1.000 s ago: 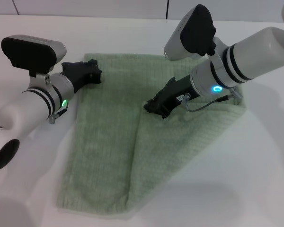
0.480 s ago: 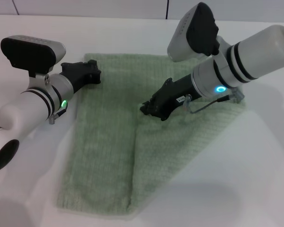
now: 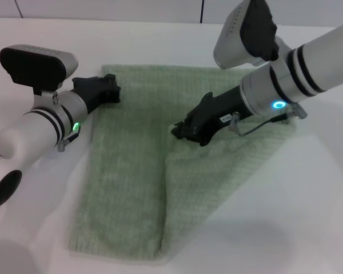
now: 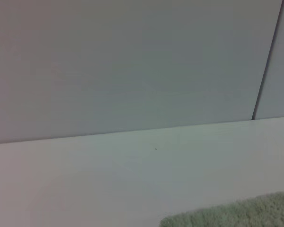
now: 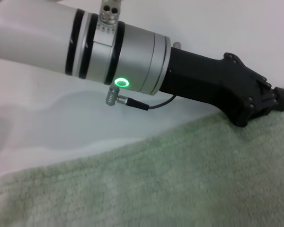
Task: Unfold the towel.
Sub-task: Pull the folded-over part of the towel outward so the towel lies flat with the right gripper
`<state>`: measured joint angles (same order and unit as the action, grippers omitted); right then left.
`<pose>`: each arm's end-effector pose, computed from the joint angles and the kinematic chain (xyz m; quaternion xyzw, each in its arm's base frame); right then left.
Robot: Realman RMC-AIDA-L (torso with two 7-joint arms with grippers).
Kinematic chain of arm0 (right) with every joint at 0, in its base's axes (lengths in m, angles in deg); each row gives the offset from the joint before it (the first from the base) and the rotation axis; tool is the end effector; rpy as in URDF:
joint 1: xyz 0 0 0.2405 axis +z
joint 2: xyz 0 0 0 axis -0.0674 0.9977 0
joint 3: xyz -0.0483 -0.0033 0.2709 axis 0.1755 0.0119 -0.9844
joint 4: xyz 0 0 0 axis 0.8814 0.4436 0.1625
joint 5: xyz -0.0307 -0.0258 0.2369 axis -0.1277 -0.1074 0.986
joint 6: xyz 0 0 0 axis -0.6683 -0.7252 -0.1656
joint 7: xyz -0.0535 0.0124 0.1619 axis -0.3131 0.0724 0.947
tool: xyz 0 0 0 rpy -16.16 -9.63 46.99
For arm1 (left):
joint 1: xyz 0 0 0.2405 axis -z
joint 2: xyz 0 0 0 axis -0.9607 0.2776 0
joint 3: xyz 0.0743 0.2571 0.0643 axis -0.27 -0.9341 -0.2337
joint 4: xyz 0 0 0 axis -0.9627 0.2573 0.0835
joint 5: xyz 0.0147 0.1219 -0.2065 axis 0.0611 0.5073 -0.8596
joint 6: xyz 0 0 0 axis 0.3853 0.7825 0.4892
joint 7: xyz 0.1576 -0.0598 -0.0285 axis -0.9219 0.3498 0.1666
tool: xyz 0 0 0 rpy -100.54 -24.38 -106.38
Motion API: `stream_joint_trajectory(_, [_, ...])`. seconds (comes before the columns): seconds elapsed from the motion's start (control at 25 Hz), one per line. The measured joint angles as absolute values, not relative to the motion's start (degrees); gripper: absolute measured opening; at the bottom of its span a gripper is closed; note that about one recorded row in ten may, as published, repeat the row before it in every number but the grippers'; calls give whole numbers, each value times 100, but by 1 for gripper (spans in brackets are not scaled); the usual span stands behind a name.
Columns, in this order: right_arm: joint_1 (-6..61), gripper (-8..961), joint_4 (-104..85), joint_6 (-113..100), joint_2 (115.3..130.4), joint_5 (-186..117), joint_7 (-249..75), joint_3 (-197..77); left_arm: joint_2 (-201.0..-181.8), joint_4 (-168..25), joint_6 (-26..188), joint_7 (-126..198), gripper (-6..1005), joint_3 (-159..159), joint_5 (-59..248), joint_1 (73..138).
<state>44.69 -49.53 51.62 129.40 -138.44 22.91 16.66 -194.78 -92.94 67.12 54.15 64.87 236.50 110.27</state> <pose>0.1498 0.4284 -0.1343 -0.9869 0.1492 -0.0137 0.0596 -0.3162 0.4525 -0.1209 -0.7964 -0.3504 -0.1414 0.4721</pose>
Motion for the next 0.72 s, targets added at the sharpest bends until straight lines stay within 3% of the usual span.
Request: stream_joint_trajectory(0.72, [3681, 13, -6828, 6257, 12941, -14404, 3337, 1706, -19479, -9312, 6712, 5362, -2, 6487, 23650, 11017])
